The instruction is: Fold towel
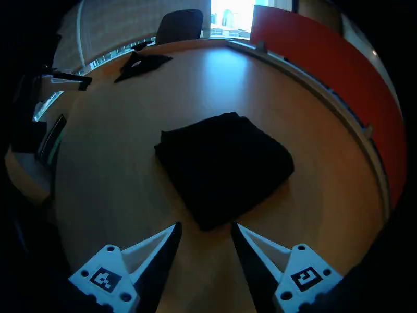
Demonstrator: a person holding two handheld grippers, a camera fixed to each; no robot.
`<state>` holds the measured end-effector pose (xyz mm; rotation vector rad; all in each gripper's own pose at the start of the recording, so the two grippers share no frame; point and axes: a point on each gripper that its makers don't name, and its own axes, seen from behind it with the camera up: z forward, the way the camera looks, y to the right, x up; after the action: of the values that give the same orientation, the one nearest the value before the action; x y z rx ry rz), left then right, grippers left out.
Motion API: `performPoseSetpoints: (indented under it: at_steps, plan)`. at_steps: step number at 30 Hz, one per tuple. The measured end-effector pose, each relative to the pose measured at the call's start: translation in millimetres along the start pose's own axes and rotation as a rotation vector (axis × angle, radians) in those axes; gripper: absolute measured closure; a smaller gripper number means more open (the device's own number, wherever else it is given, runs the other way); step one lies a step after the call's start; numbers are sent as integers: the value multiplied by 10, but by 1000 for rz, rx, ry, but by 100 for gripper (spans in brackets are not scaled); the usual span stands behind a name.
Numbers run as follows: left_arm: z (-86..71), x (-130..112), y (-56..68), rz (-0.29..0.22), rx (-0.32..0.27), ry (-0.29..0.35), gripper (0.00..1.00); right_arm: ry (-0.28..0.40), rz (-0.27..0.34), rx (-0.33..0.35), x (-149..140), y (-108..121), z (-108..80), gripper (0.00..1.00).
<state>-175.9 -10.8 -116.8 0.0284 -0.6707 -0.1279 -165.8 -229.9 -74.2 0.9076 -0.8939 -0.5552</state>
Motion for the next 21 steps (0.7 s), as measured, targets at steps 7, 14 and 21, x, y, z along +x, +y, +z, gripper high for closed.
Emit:
performPoseSetpoints:
  at_steps: [7, 14, 21]
  plan:
    - [4, -7, 16, 7, -4, -2, 12, -3, 22, 6, -10, -10, 38, 36]
    - [-8, -23, 20, 6, -5, -3, 12, -2, 54, 7, -11, -3, 68, 58]
    - [-13, -37, 5, 4, -3, -4, 12, -6, 68, -3, -30, 21, 86, 72]
